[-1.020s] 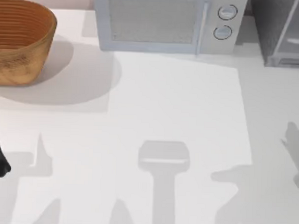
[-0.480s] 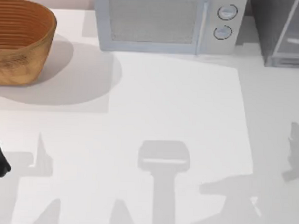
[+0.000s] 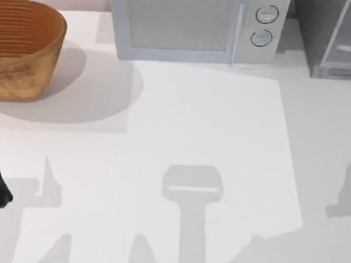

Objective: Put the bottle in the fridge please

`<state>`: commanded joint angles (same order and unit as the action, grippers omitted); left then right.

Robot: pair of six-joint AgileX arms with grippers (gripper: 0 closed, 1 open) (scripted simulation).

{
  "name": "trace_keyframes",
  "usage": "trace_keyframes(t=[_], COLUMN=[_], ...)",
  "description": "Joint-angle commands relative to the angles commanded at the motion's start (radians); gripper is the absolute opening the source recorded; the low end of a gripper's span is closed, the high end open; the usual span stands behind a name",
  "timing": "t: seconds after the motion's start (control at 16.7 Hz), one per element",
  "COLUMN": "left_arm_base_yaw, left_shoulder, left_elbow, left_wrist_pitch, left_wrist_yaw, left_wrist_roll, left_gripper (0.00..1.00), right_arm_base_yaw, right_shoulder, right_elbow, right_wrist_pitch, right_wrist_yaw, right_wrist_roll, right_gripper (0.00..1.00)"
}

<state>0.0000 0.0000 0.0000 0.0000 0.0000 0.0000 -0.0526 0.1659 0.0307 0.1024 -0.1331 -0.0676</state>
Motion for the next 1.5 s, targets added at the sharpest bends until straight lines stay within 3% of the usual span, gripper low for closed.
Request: trace_keyframes(t=[0.3,0.78,1.14,1.5], left_arm_base_yaw=[0.0,0.0,0.0,0.0], left_shoulder=[0.0,0.0,0.0,0.0], left_elbow=[0.0,0.0,0.0,0.0], left_wrist_pitch=[0.0,0.0,0.0,0.0], left_wrist_yaw=[0.0,0.0,0.0,0.0], left_wrist_roll=[0.0,0.0,0.0,0.0], left_gripper=[1.0,1.0,1.0,1.0], right_arm_base_yaw=[0.052,0.038,-0.024,-0.11], right_shoulder=[-0.164,-0.099,0.309,1.029], right_elbow=[-0.03,0.013,0.242,0.546], right_wrist_pitch=[-0.101,-0.053,0.211,0.559], right_wrist_yaw=[0.132,0.12,0.058,-0.02], right_wrist_roll=[0.067,0.067,0.066,0.075], right_gripper=[0.01,0.01,0.01,0.01])
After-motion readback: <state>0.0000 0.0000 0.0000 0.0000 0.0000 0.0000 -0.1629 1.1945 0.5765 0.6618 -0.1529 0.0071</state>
